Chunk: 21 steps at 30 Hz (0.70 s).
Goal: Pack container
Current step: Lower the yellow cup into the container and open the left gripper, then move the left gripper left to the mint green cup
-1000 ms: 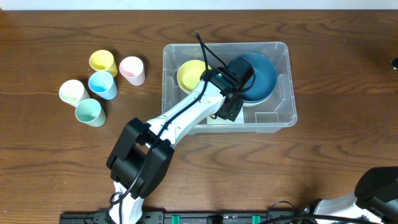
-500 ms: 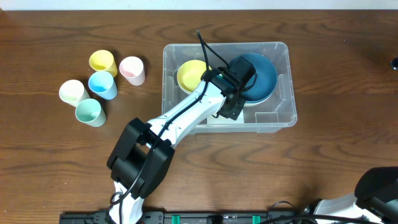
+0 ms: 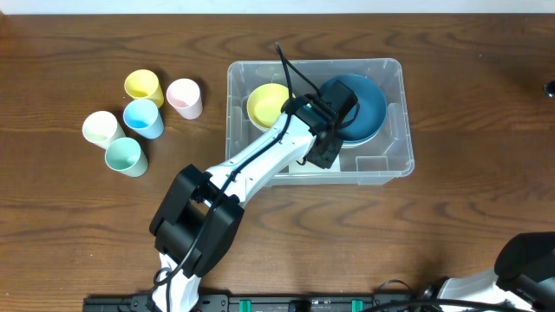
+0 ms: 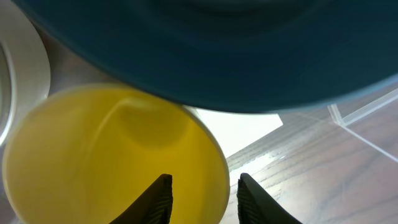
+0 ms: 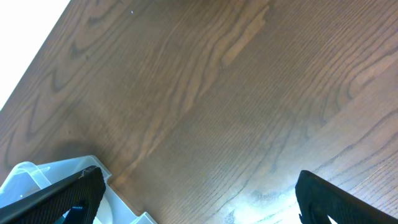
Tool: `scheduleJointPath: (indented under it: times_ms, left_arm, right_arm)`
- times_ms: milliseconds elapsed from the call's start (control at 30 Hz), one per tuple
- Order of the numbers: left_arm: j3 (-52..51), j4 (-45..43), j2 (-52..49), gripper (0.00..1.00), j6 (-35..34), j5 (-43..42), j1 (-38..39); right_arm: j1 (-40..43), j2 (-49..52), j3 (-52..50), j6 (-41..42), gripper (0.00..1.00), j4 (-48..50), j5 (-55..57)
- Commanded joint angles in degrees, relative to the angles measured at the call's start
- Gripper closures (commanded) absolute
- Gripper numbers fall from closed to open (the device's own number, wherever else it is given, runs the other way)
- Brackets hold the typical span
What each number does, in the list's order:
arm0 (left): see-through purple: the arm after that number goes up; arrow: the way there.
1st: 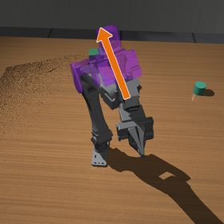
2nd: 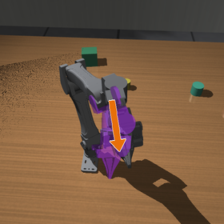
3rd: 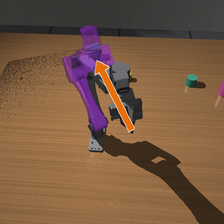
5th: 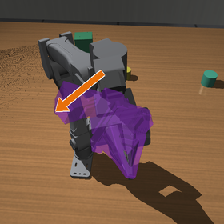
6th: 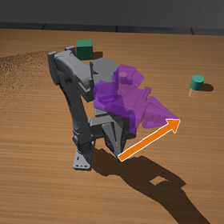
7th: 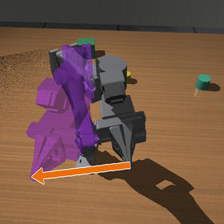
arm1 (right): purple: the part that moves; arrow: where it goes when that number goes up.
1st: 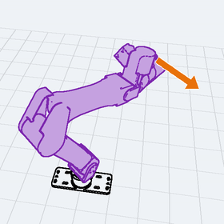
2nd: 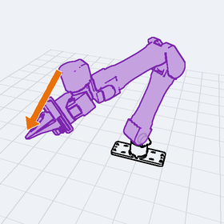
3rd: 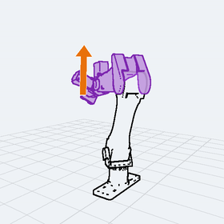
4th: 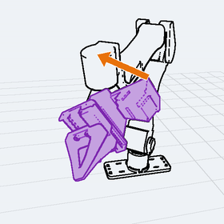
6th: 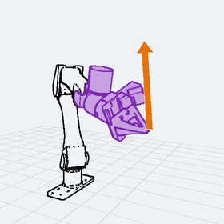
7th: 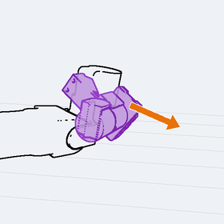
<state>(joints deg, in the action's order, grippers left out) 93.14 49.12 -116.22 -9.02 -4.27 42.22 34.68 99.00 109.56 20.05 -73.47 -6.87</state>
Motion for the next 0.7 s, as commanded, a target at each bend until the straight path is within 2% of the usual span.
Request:
scheduleJointPath:
  times_ms: [0, 100, 300, 433, 567, 667]
  left_arm:
    - [0.0, 1.0, 1.8, 0.64, 0.0, 0.3, -0.3]
    - [0.7, 2.0, 5.4, 0.63, 0.2, 0.3, -0.7]
    - [4.3, 4.2, 15.2, 0.52, 1.2, 2.8, -1.0]
    - [6.0, 5.9, 23.2, 0.49, 1.5, 10.3, -1.9]
    - [6.1, 9.0, 29.6, 0.44, 1.4, 20.3, -6.8]
    - [6.1, 12.2, 31.4, 0.43, 1.4, 22.4, -15.1]
  right_arm:
    - [0.2, 0.3, 0.7, -0.8, 0.01, 0.0, 0.0]
    - [0.2, 0.3, 0.7, -0.8, 0.01, 0.0, 0.0]
    - [0.2, 0.3, 0.7, -0.8, 0.01, 0.0, 0.0]
    - [0.2, 0.3, 0.7, -0.8, 0.01, 0.0, 0.0]
    - [0.2, 0.3, 0.7, -0.8, 0.01, 0.0, 0.0]
    - [0.2, 0.3, 0.7, -0.8, 0.01, 0.0, 0.0]
